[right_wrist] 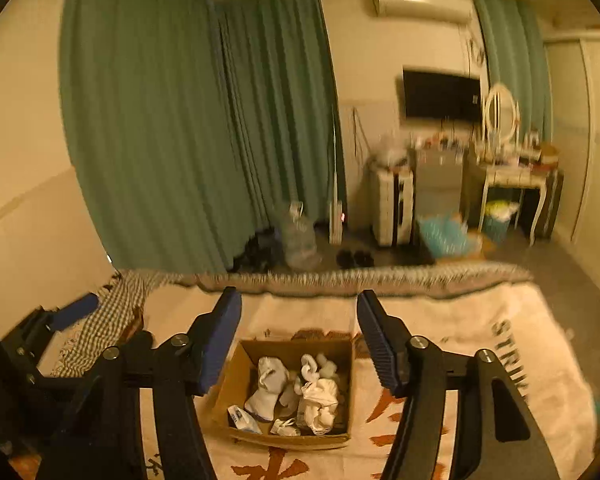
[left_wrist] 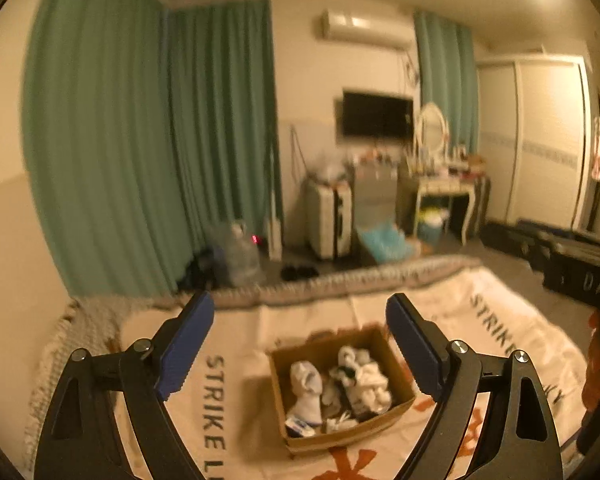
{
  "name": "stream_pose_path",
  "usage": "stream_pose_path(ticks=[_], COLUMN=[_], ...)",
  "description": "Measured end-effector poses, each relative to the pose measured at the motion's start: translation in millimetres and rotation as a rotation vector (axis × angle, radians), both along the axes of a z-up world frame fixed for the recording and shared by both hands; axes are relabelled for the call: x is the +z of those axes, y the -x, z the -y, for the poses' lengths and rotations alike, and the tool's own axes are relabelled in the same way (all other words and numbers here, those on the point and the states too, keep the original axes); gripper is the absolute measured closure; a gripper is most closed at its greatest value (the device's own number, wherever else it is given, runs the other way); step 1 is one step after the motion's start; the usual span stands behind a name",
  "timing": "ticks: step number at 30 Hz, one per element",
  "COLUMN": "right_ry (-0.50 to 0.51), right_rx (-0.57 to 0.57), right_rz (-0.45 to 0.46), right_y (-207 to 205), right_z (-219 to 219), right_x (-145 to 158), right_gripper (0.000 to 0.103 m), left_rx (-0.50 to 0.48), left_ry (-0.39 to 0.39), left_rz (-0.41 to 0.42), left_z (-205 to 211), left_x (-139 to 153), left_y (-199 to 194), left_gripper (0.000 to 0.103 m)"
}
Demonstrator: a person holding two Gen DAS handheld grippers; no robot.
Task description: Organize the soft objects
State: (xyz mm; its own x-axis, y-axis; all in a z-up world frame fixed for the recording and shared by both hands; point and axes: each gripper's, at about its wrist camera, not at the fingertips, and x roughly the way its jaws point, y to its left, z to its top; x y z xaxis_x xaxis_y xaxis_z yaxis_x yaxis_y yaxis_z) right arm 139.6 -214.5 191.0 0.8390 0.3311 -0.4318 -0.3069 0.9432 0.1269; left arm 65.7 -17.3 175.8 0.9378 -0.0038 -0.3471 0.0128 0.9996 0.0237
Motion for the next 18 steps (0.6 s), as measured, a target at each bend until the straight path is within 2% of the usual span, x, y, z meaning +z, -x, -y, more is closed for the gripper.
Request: stream_pose_path(ticks=[2, 4, 8, 9, 12, 15, 18], right_ry=[0.009, 0.014, 0.029, 0.041, 0.032, 0.025, 0.035], right_rx=[0.009, 0.011, 0.035, 0.026, 0.03, 0.037, 0.027], right_rz=[0.046, 0.094, 0.171, 0.185, 0.2, 0.179, 0.136], right_y=[29.4, 57.0, 99.0, 106.9, 127.3, 134.8, 132.9], right_z=[5.5, 10.7, 18.3, 18.2, 16.3, 10.1, 2.4], right_x=[18.5, 31.7, 41.4, 41.3, 30.1, 4.8, -31.9], right_gripper=[0.033, 0.012, 0.006, 0.002, 0.0, 0.0, 0.0], left_rx=[0.007, 0.015, 0.016, 0.015, 0.042, 0.101, 0.092], left_ry=[0.0, -0.003, 0.02, 0.028, 0.029, 0.018, 0.033], left_rz=[0.067, 0.129, 0.193, 0.196, 0.199, 0.193, 0.125], left_z=[-2.6, -4.9, -12.8, -14.5, -19.8, -17.7, -20.7], left_x=[17.6, 31.0, 38.9, 37.1, 22.9, -3.3, -38.7], left_y=[28.3, 54.9, 88.2, 92.1, 96.5, 99.2, 91.3], left_gripper=[0.01, 0.007, 0.006, 0.006, 0.006, 0.006, 0.006])
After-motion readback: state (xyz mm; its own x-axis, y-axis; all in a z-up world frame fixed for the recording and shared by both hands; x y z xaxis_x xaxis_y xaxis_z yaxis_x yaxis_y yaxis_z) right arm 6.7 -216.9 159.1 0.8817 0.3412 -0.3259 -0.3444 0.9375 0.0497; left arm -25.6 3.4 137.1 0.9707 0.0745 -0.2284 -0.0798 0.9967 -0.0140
